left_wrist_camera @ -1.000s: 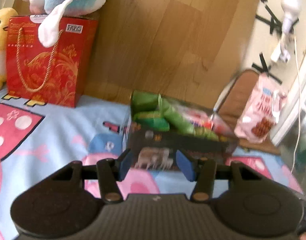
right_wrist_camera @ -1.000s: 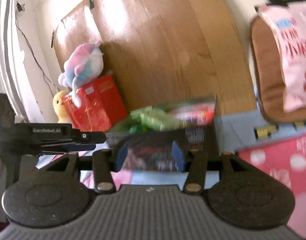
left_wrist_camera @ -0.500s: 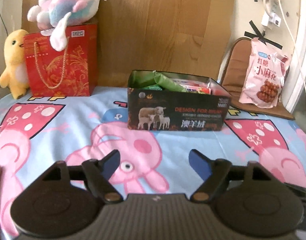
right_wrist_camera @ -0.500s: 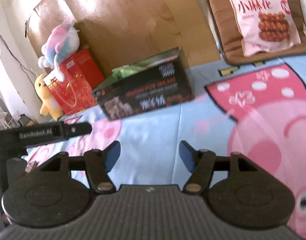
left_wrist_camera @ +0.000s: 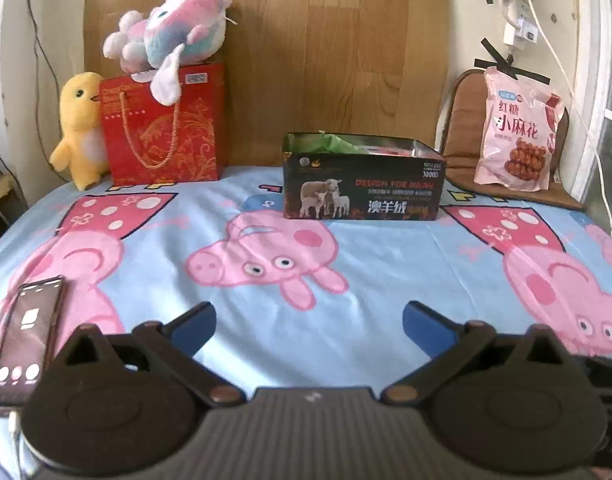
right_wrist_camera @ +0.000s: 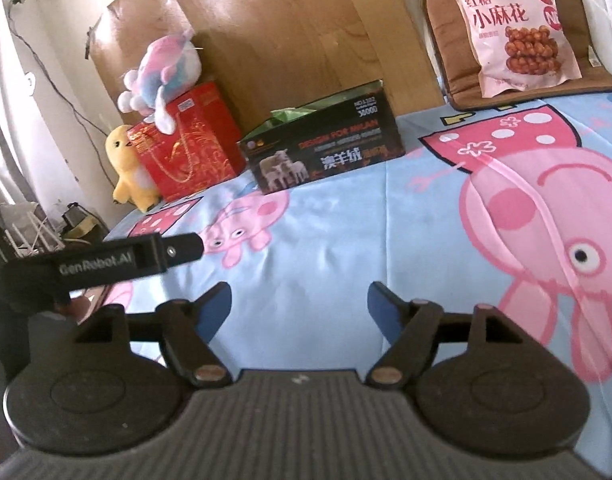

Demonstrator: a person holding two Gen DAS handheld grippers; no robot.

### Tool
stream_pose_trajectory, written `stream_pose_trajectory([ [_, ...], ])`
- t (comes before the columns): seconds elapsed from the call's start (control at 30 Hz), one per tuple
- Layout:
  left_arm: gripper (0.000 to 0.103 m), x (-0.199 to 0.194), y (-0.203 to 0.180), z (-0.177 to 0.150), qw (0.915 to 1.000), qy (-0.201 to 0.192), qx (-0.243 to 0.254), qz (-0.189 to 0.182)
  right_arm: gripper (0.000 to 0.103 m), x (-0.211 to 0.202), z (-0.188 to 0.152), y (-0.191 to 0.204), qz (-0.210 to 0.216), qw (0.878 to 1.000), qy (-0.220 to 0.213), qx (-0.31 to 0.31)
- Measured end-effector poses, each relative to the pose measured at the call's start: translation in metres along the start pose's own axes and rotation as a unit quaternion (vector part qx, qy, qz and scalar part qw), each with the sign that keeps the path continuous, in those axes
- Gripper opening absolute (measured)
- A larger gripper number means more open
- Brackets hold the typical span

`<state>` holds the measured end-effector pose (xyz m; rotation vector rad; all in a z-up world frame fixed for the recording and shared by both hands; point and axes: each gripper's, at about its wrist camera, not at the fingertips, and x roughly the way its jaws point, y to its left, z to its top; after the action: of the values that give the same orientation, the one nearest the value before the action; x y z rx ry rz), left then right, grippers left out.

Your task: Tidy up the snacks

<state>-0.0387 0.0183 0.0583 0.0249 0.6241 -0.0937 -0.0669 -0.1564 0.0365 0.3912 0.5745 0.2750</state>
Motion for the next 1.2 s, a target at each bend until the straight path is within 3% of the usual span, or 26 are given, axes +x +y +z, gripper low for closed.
stream_pose_trajectory([
  [0.13, 0.103, -0.011, -0.001, -0.002, 0.9999, -0.009, 0.000, 0.004, 0.088, -0.010, -0.001, 0.006, -0.001, 1.000, -0.013, 0.000],
  [0.33, 0.103, -0.017, -0.006, -0.001, 0.9995, -0.021, -0.005, 0.024, 0.095, -0.015, -0.008, 0.007, -0.010, 1.000, -0.006, -0.005],
  [0.67, 0.103, -0.036, -0.006, -0.009, 0.9968, -0.063, -0.015, 0.046, 0.097, -0.024, -0.014, 0.008, -0.016, 1.000, -0.004, -0.008],
  [1.2, 0.103, -0.031, -0.013, -0.015, 0.9997, -0.015, -0.010, 0.019, 0.100, -0.025, -0.014, 0.006, -0.040, 0.999, -0.010, 0.001],
])
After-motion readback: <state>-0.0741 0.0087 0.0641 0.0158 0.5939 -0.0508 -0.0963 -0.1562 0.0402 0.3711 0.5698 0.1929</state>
